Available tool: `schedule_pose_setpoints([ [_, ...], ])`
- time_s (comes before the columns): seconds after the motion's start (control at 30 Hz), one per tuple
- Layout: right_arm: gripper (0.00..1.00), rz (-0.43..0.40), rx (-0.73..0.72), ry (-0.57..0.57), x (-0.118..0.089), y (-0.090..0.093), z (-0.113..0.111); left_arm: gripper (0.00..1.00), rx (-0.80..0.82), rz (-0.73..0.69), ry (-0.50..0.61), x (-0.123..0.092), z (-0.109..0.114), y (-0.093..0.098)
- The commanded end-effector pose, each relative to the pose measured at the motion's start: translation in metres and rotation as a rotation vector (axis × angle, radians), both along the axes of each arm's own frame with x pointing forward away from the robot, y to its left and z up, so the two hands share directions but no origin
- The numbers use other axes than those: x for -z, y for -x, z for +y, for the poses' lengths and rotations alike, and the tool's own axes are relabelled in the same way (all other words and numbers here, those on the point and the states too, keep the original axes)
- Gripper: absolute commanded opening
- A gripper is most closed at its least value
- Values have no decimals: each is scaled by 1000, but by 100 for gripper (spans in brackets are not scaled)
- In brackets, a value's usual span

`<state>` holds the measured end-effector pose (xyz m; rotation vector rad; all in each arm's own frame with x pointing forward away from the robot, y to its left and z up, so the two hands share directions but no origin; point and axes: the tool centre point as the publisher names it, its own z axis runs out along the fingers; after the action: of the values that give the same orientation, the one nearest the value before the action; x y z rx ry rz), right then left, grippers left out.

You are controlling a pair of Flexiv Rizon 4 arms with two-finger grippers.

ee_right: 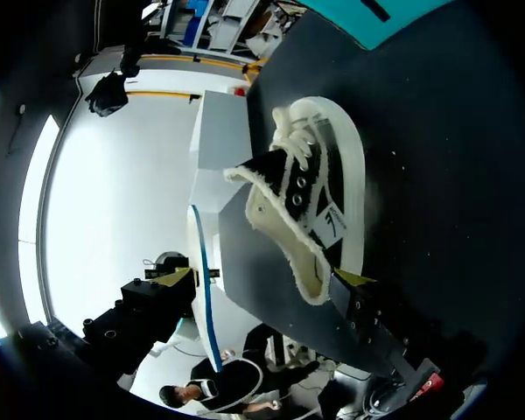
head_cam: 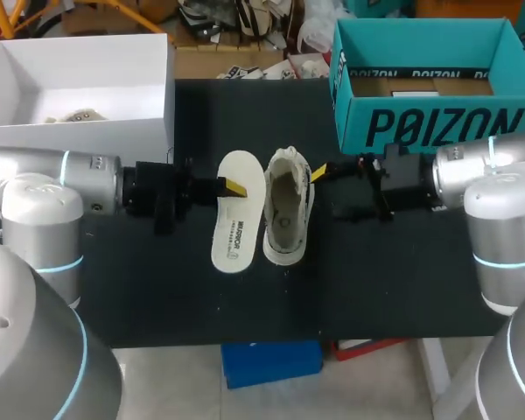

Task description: Take the shoe out of the shoebox, open the shoe tongue, remove and reinsert the insole, then place the shoe into the shoebox

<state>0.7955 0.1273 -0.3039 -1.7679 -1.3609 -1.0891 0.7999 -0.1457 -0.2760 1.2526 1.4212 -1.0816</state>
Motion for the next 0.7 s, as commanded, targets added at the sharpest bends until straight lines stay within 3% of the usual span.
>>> schedule_pose_setpoints([
  [0.03,100,-37,150,94,-21,34,-25,0,-19,8,-39,-8,22,31],
  [0.53,100,-72,273,197,-53,81,-60,0,35,72,-54,-12,38,83],
  [0.7,100,-73,284,199,-56,89,-62,0,112,103,-130,-12,34,98],
])
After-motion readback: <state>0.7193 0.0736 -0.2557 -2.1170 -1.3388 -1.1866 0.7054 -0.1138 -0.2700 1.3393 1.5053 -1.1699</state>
